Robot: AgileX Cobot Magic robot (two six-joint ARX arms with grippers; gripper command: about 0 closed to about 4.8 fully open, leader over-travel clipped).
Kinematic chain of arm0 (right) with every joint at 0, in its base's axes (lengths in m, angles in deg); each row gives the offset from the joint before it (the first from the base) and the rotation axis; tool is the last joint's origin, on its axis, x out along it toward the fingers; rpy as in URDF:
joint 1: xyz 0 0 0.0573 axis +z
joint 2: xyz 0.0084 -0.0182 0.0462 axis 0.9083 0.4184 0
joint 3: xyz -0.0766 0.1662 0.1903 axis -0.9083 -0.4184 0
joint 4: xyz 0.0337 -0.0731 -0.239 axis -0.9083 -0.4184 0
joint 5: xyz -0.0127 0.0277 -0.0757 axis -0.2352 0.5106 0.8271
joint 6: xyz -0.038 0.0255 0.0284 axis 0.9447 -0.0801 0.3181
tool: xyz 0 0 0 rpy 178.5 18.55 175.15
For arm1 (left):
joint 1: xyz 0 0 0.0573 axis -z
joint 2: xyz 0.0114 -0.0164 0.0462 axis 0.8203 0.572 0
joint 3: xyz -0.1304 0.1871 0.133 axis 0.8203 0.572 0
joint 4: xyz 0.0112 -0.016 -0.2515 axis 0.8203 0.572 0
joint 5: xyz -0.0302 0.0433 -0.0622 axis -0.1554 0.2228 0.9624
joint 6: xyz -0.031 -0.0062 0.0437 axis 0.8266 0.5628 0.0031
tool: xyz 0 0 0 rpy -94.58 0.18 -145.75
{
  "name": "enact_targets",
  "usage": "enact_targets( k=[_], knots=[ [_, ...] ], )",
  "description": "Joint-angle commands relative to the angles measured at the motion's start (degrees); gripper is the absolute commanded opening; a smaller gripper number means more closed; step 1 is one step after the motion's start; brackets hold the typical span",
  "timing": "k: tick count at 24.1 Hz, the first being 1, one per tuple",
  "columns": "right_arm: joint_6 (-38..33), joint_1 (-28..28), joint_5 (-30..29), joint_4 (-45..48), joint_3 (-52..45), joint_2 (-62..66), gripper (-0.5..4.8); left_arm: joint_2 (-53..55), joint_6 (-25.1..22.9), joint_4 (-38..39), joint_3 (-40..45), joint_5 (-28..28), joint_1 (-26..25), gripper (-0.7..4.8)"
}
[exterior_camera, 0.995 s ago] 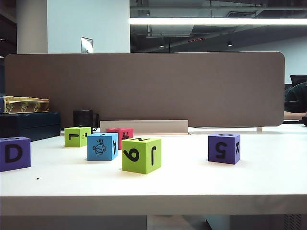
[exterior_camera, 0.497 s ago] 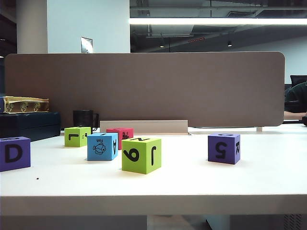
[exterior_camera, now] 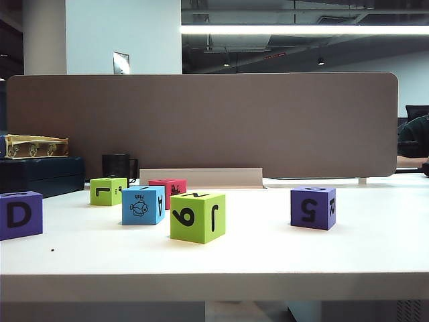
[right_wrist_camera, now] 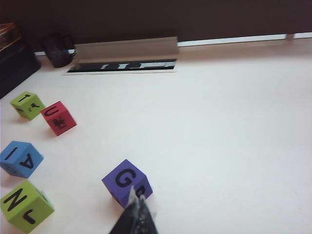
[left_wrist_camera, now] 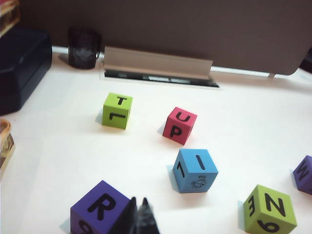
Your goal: Select the appropriate blocks from the scattered letter blocks on the table and arrange them in a row to spell out "TURING".
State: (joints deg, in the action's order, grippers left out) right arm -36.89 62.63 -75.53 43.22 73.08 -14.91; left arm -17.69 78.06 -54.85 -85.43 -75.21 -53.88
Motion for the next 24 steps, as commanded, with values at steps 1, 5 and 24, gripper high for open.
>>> enact_targets(
  k=[1, 5, 24],
  knots=[
    [0.4, 3.0, -0.7, 1.0, 2.8, 4.6, -0.01, 6.9, 0.0, -2.7, -2.9, 0.2, 0.0, -0.06],
    [2.6, 8.5, -0.7, 1.0, 4.9, 9.4, -0.01, 15.9, -0.1, -3.4, -7.9, 0.2, 0.0, -0.06],
    [4.9, 24.8, 0.5, 2.5, 7.7, 20.0, -0.01, 45.9, -0.1, -0.8, -30.2, 4.4, 0.5, -0.06]
  ],
)
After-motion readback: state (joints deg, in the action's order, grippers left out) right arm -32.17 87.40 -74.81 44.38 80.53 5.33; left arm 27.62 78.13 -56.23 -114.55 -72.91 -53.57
